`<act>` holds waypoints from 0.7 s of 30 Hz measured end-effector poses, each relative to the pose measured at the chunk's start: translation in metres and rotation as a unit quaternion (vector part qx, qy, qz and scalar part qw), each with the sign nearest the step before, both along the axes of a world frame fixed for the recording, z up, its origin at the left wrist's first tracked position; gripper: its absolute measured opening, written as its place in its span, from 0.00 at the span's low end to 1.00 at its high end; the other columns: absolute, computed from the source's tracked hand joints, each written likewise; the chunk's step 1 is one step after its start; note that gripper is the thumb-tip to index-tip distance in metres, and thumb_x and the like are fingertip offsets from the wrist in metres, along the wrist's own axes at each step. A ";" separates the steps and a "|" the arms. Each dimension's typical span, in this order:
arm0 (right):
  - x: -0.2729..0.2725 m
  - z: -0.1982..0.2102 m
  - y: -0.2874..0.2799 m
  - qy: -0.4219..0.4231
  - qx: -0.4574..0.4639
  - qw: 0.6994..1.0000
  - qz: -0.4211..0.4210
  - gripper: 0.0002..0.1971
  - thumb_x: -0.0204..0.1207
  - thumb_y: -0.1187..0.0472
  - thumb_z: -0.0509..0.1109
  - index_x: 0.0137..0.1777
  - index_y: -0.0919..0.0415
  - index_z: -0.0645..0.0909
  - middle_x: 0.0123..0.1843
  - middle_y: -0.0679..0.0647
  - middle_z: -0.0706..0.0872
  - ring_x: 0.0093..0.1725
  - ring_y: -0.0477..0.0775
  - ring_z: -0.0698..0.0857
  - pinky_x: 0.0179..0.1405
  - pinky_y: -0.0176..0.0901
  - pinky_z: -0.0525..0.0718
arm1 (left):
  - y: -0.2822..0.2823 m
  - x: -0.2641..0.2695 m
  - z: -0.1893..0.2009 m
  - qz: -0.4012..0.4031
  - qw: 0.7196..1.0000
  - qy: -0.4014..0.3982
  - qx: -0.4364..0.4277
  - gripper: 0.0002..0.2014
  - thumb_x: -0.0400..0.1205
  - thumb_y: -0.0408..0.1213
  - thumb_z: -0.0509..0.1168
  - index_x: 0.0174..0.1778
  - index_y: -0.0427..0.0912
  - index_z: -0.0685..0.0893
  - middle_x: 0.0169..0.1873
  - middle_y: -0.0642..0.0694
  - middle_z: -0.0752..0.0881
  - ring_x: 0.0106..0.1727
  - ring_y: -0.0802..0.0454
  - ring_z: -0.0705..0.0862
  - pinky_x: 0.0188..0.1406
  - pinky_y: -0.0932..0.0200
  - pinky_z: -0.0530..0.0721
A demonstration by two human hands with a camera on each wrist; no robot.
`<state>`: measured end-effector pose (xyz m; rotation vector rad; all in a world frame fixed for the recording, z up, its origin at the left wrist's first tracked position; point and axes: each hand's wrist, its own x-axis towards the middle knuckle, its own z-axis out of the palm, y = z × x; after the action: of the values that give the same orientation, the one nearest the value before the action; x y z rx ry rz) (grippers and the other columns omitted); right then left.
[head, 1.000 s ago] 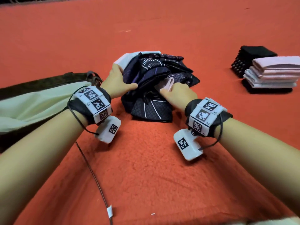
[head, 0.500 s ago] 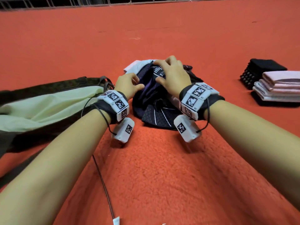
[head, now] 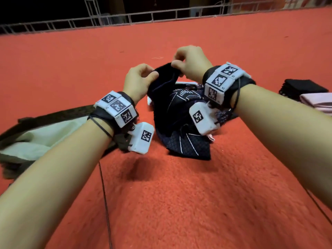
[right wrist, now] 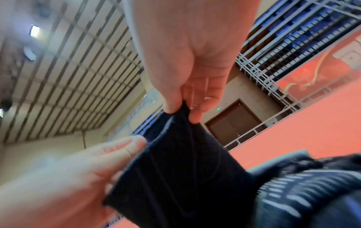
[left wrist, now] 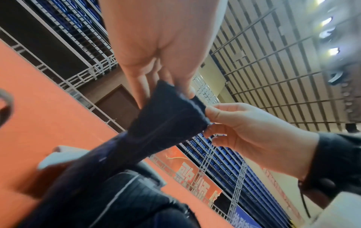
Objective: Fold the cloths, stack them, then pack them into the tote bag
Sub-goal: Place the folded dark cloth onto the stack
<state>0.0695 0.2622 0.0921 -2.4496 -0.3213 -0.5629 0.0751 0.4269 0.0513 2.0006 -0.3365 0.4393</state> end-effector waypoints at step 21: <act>-0.106 0.083 -0.083 -0.113 0.166 0.980 0.003 0.06 0.78 0.53 0.67 0.47 0.53 0.83 0.41 0.45 0.82 0.36 0.29 0.77 0.40 0.21 0.72 | -0.080 -0.082 0.122 -0.161 0.976 -0.101 0.106 0.09 0.83 0.32 0.60 0.39 0.45 0.82 0.27 0.56 0.76 0.24 0.69 0.73 0.27 0.71 0.71</act>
<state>-0.0369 0.1794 0.1749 -2.0669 -0.2995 -0.8247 -0.0074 0.3465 0.1730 2.0612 -0.8518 0.4126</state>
